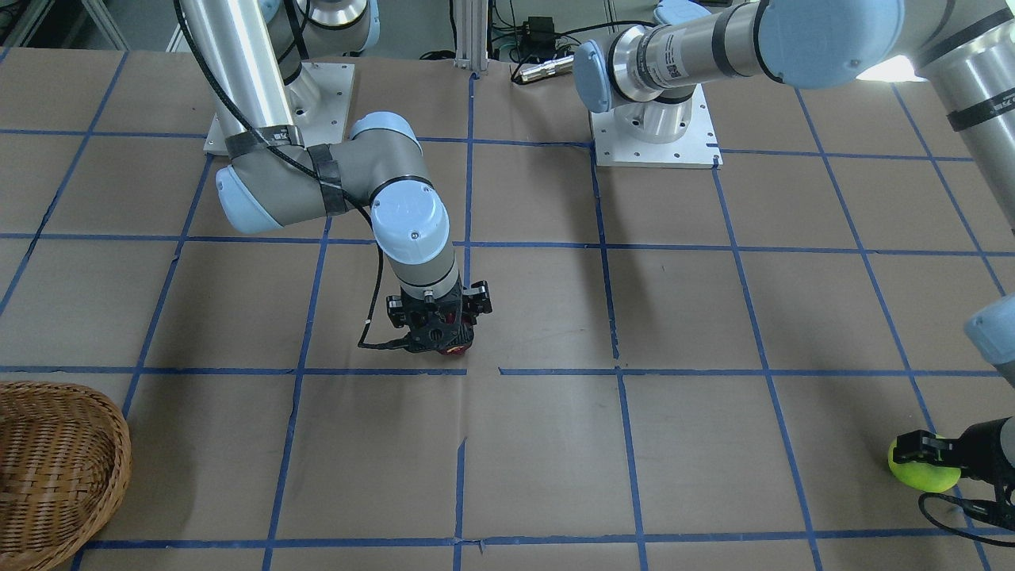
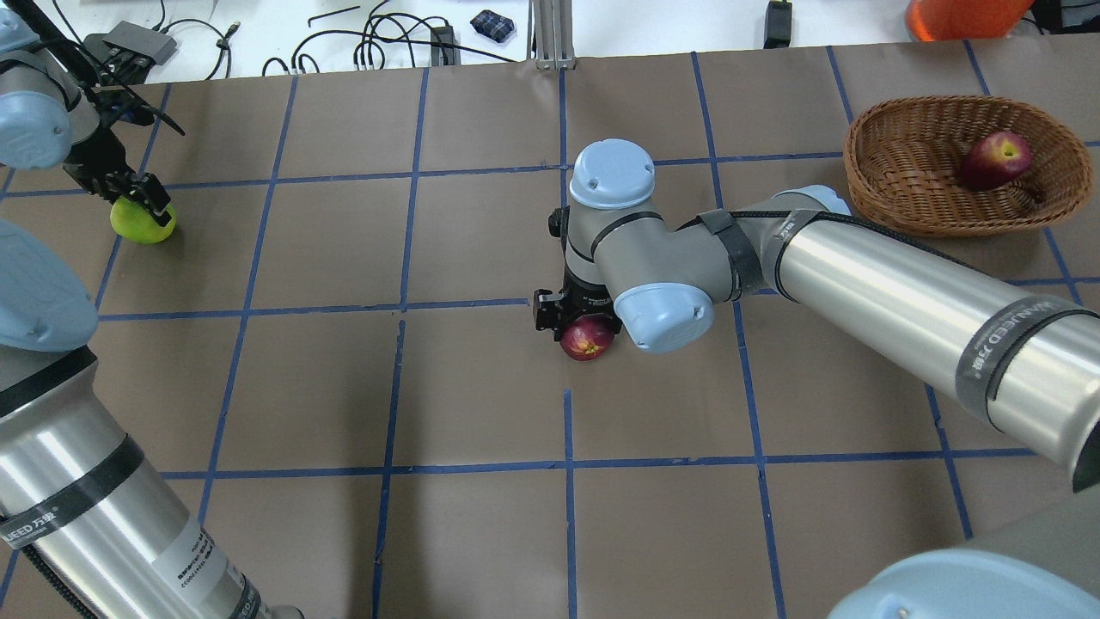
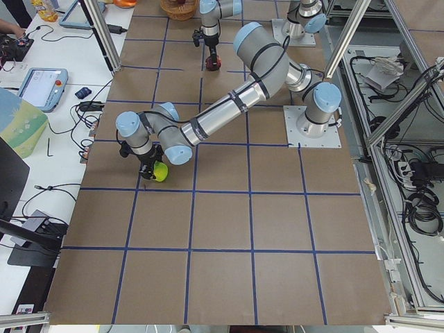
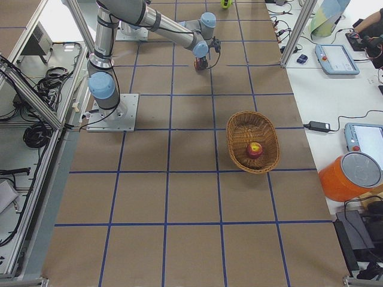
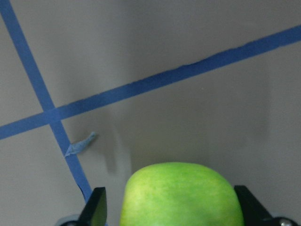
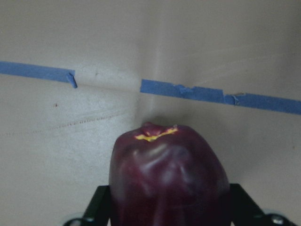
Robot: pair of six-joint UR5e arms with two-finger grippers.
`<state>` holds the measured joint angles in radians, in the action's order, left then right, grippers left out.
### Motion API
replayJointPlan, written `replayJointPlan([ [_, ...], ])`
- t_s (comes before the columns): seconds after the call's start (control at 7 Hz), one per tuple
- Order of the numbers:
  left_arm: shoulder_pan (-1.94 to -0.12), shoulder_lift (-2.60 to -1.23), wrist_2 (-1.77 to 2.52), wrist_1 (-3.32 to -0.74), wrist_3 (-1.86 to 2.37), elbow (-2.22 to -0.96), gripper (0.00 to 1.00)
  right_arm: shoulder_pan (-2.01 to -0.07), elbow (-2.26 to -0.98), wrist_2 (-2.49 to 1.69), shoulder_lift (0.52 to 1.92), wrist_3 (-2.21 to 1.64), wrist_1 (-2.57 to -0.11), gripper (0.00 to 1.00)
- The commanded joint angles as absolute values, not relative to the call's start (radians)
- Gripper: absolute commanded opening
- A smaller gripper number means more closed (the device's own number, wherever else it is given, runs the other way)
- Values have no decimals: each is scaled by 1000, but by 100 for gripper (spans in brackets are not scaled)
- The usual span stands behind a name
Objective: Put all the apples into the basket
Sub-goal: 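Drop dark apple in basket with right while left sets green apple at center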
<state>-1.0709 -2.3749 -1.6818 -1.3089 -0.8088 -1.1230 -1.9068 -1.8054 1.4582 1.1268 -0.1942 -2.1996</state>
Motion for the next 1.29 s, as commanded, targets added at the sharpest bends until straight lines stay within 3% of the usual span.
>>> replayJointPlan([
  [0.0, -1136, -2311, -1677, -1434, -720, -1118, 0, -1905, -1801, 1457, 1132, -195, -2200, 8],
  [0.29, -1271, -2225, -1593, -1552, -455, -1144, 0, -1820, -1749, 1527, 1179, -184, -2189, 2],
  [0.71, -1489, -2100, -1463, -1470, -49, -1320, 0, -1466, -1625, 1552, 1236, 49, -2086, 1],
  [0.86, -1626, -2080, -1453, -1450, 78, -1337, 0, -1328, -1620, 1537, 1227, 215, -2103, 1],
  [1.14, -1807, -2098, -1454, -1317, 352, -1362, 0, -1249, -1532, 1536, 1127, 383, -2163, 0],
])
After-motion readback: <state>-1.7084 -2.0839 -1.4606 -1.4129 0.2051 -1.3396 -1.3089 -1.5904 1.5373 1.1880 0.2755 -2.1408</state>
